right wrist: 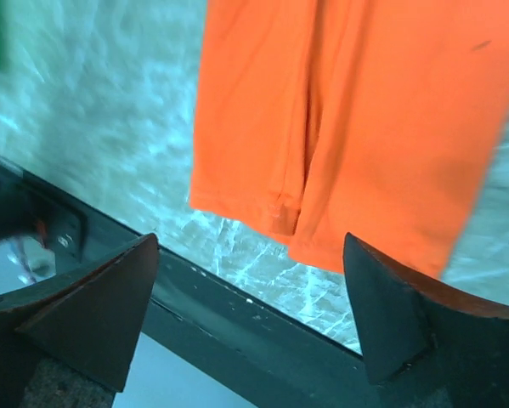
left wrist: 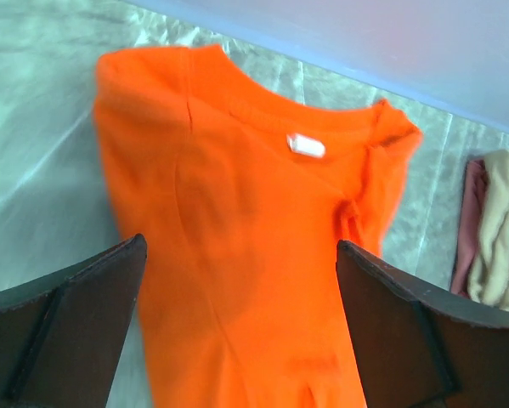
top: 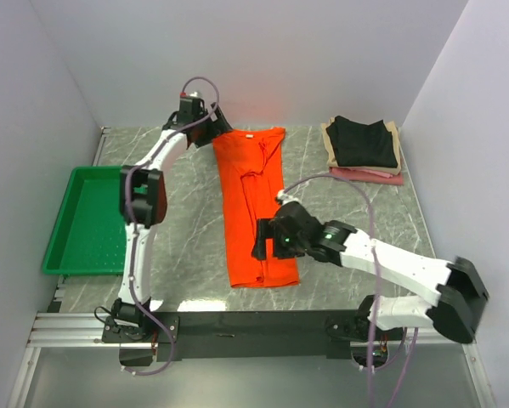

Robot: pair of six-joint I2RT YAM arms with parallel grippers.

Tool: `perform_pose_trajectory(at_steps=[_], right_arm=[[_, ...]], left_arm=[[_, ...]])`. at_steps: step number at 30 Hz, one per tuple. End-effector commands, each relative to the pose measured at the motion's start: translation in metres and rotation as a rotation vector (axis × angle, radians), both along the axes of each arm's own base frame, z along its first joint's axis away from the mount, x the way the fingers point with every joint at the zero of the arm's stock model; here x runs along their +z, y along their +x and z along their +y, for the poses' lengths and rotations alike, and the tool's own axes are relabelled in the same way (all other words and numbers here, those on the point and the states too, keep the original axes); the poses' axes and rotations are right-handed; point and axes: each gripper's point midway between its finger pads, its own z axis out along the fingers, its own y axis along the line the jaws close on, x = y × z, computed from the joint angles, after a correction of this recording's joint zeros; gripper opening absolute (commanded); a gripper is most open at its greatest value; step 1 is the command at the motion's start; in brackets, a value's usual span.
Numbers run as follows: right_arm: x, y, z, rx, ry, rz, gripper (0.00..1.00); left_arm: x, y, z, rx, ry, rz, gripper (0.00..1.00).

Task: Fold and stack the t-shirts
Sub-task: Fold the tshirt

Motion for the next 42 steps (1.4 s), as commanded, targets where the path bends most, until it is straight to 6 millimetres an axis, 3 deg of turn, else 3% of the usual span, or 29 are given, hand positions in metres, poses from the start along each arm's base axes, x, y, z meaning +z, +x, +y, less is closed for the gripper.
perform_pose_trajectory(at_steps=[1, 2, 3, 4, 5, 6, 7, 8, 9, 10, 11, 13, 14, 16, 17, 20, 23, 24, 26, 30, 34, 38, 41, 42], right_arm=[[0.027, 0.021, -0.031, -0.129, -0.021, -0.100, 0.96], [0.032, 0.021, -0.040, -0.150, -0.013, -0.110, 1.00], [0.030, 0.022, -0.047, -0.165, -0.020, -0.113, 1.00], [0.031, 0.023, -0.053, -0.182, -0.020, -0.119, 1.00], [0.033, 0.023, -0.060, -0.203, -0.013, -0.130, 1.00], [0.027, 0.022, -0.067, -0.216, -0.026, -0.123, 1.00], [0.026, 0.023, -0.073, -0.232, -0.030, -0.124, 1.00], [0.019, 0.018, -0.080, -0.240, -0.039, -0.113, 1.00], [0.015, 0.017, -0.084, -0.246, -0.041, -0.105, 1.00], [0.011, 0.013, -0.085, -0.242, -0.032, -0.087, 1.00], [0.001, 0.009, -0.091, -0.245, -0.039, -0.070, 1.00], [-0.009, 0.001, -0.092, -0.230, -0.025, -0.033, 1.00], [-0.011, 0.000, -0.090, -0.220, -0.006, -0.030, 1.00], [-0.026, -0.012, -0.087, -0.179, 0.002, 0.016, 1.00], [-0.034, -0.015, -0.089, -0.176, -0.004, 0.032, 1.00], [-0.047, -0.019, -0.090, -0.177, -0.024, 0.069, 0.99], [-0.062, -0.022, -0.093, -0.217, -0.045, 0.108, 0.94], [-0.064, -0.020, -0.093, -0.229, -0.044, 0.108, 0.92], [-0.067, -0.017, -0.092, -0.246, -0.035, 0.104, 0.87], [-0.072, -0.018, -0.092, -0.247, -0.032, 0.110, 0.81], [-0.080, -0.023, -0.087, -0.237, -0.016, 0.143, 0.72], [-0.091, -0.032, -0.082, -0.218, 0.006, 0.192, 0.64], [-0.097, -0.036, -0.077, -0.209, 0.022, 0.222, 0.56], [-0.098, -0.036, -0.078, -0.215, 0.019, 0.224, 0.54]], left_arm=[[0.141, -0.044, 0.000, 0.022, 0.090, -0.192, 0.99], [0.141, -0.062, -0.011, 0.018, 0.124, -0.175, 0.99], [0.136, -0.077, -0.004, 0.065, 0.183, -0.145, 0.99], [0.103, -0.102, -0.003, 0.075, 0.213, -0.050, 0.99], [0.127, -0.128, -0.013, 0.063, 0.192, -0.076, 0.99], [0.123, -0.147, -0.017, 0.045, 0.179, -0.066, 0.99], [0.088, -0.173, -0.021, 0.035, 0.163, 0.001, 0.99], [0.109, -0.201, -0.030, 0.014, 0.122, -0.033, 0.99], [0.103, -0.220, -0.033, 0.009, 0.105, -0.015, 0.99], [0.085, -0.250, -0.021, 0.074, 0.098, 0.036, 0.99], [0.075, -0.275, -0.032, 0.055, 0.099, 0.058, 0.99], [0.043, -0.323, -0.024, 0.080, 0.107, 0.143, 0.99], [0.032, -0.347, -0.033, 0.038, 0.109, 0.175, 0.99], [0.004, -0.389, -0.025, 0.052, 0.104, 0.276, 0.99], [-0.006, -0.414, -0.031, 0.007, 0.108, 0.320, 0.99], [-0.029, -0.463, -0.029, -0.014, 0.104, 0.415, 0.99], [-0.045, -0.495, -0.038, -0.060, 0.059, 0.472, 0.99], [-0.044, -0.501, -0.050, -0.097, 0.011, 0.479, 0.99], [-0.057, -0.509, -0.050, -0.103, 0.015, 0.507, 0.96], [-0.069, -0.507, -0.041, -0.055, 0.087, 0.533, 0.77], [-0.084, -0.507, -0.041, -0.053, 0.135, 0.558, 0.71], [-0.095, -0.505, -0.039, -0.043, 0.183, 0.571, 0.58], [-0.101, -0.499, -0.036, -0.024, 0.249, 0.576, 0.42], [-0.099, -0.496, -0.040, -0.031, 0.254, 0.573, 0.33]])
